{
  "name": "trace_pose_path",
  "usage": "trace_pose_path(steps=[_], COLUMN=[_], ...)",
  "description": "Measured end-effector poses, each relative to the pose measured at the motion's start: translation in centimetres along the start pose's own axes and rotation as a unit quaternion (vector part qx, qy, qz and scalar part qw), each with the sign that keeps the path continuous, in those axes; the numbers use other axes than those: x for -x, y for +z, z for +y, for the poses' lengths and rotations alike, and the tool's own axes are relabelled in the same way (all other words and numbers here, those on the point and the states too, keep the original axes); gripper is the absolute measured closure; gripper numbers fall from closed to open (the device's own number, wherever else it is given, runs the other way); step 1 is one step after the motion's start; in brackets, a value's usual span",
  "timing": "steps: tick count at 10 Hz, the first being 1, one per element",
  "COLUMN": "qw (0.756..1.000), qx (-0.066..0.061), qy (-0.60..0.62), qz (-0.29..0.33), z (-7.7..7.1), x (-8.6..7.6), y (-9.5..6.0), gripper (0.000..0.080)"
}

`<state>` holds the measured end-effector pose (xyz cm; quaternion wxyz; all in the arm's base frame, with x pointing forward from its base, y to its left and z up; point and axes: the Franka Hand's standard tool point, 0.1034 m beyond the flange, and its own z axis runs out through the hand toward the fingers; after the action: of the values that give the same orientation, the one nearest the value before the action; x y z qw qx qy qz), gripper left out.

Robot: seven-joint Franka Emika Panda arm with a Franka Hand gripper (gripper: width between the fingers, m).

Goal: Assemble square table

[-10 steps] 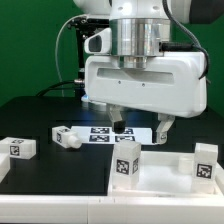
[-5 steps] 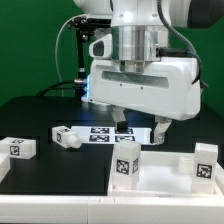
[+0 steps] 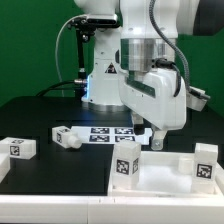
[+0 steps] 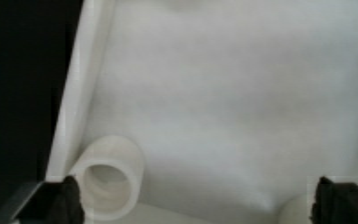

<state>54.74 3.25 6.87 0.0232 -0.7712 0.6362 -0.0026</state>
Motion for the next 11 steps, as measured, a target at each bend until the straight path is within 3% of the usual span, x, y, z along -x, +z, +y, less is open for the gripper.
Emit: trace_pose_path(steps=[1, 4, 5, 7, 9, 11], qw=[0.997, 0.972, 0.970, 0.972, 0.975, 0.975], qx=[0.001, 0.031, 0.037, 0.036, 0.039, 0.009], qy=[0.071, 0.233, 0.241, 0.232, 0.217, 0.221], qz=[-0.006, -0.011, -0.009, -0.009, 0.003, 0.004], z=[0.3, 4.3, 4.8, 4.7, 5.0, 4.8], x=[0.3, 2.8, 3.4, 3.3, 3.8, 3.4], y=[0.2, 1.8, 2.2, 2.2, 3.5, 4.4], gripper=[0.0150, 0.0150, 0.0150, 0.0150, 0.0150, 0.0150])
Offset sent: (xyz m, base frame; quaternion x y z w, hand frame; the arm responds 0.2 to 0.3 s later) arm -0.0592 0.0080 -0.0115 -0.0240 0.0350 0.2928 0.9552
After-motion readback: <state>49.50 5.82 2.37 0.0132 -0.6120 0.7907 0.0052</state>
